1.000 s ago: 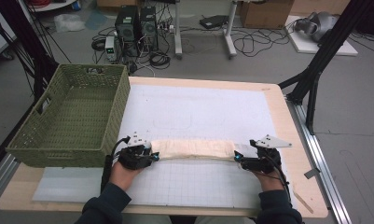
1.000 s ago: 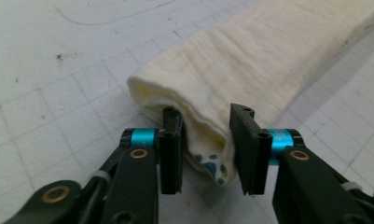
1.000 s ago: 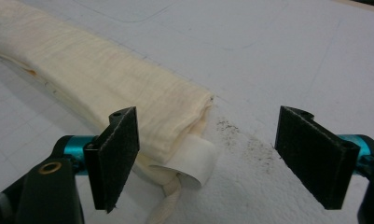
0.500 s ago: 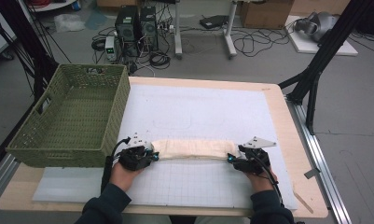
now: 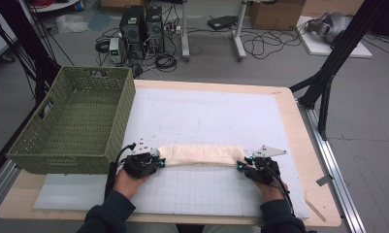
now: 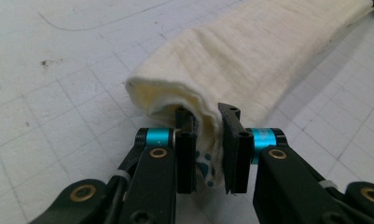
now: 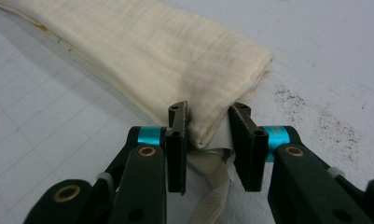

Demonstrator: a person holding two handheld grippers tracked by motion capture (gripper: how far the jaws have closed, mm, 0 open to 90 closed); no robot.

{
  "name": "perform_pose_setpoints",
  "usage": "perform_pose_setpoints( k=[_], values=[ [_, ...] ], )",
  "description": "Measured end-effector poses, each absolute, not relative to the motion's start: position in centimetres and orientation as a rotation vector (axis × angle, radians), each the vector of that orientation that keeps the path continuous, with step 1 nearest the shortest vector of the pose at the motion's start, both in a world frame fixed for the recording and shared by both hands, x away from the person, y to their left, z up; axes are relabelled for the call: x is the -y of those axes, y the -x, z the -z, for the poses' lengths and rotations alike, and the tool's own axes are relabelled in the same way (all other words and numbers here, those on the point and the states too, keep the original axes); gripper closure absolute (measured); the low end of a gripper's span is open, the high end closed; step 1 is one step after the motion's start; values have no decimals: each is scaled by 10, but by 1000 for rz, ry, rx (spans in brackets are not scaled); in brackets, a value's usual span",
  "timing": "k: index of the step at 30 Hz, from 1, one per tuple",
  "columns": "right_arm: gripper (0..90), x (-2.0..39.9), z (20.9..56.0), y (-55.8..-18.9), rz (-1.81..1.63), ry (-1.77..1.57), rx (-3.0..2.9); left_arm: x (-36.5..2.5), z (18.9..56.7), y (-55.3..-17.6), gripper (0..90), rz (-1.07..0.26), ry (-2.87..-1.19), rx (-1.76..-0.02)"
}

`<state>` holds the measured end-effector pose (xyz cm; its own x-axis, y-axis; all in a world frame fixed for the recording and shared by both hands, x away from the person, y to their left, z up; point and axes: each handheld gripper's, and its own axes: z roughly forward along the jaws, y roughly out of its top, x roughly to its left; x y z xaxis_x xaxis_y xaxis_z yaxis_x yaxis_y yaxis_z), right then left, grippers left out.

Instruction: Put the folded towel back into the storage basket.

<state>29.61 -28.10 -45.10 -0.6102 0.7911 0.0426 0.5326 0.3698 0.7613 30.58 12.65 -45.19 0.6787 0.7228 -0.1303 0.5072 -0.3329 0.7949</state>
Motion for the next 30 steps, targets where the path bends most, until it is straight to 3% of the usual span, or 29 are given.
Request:
perform_pose_setpoints(
  k=[8,30],
  values=[
    [807,278,449,-295,-1084,-1135,-2331,-126,452,-305,794,-319,-2014,-947],
    [841,279,440,-294,-1101,-1138,-2307,-132,439,-305,820,-323,-1930,-972]
  ],
)
